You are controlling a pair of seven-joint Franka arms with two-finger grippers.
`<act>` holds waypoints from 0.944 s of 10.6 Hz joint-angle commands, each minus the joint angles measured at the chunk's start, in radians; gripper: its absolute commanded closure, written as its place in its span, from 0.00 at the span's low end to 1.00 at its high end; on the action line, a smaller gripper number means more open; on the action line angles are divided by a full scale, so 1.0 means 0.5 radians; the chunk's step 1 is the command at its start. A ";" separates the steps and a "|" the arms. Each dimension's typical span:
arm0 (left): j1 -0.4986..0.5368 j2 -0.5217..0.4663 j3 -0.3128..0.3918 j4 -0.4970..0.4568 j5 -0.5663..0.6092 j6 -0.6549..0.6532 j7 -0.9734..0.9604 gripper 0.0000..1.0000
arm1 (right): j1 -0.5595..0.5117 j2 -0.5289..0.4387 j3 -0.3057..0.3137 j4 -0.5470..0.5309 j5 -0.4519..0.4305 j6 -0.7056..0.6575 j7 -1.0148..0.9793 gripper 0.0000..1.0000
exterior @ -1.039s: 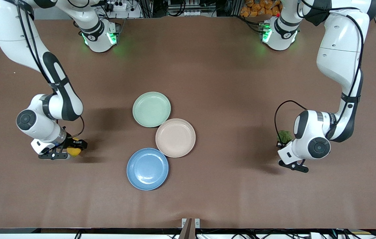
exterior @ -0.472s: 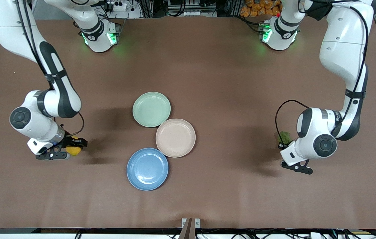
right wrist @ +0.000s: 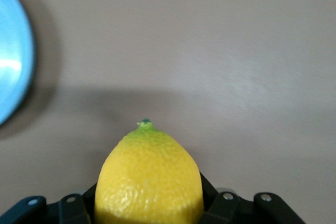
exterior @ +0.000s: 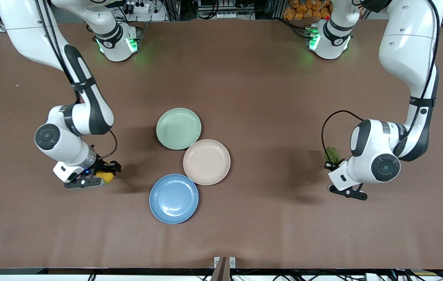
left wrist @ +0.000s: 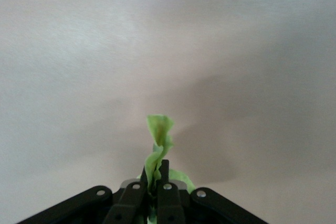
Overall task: Place lemon and lettuce in plates
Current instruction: 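Carry the lemon onto the blue plate with the right gripper and release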
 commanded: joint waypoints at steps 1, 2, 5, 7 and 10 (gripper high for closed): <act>0.003 -0.087 -0.094 -0.031 -0.031 -0.068 -0.159 1.00 | 0.127 0.101 -0.006 0.152 0.115 -0.022 0.022 0.73; 0.000 -0.096 -0.116 -0.031 -0.031 -0.071 -0.221 1.00 | 0.179 0.141 -0.006 0.199 0.136 -0.013 0.025 0.73; -0.003 -0.118 -0.205 -0.021 -0.037 -0.077 -0.374 1.00 | 0.289 0.273 -0.006 0.373 0.277 0.003 0.031 0.73; -0.012 -0.118 -0.245 0.006 -0.111 -0.077 -0.478 1.00 | 0.336 0.362 -0.006 0.514 0.409 0.009 0.035 0.73; -0.089 -0.105 -0.297 0.018 -0.136 -0.077 -0.681 1.00 | 0.409 0.497 -0.006 0.631 0.519 0.161 0.032 0.73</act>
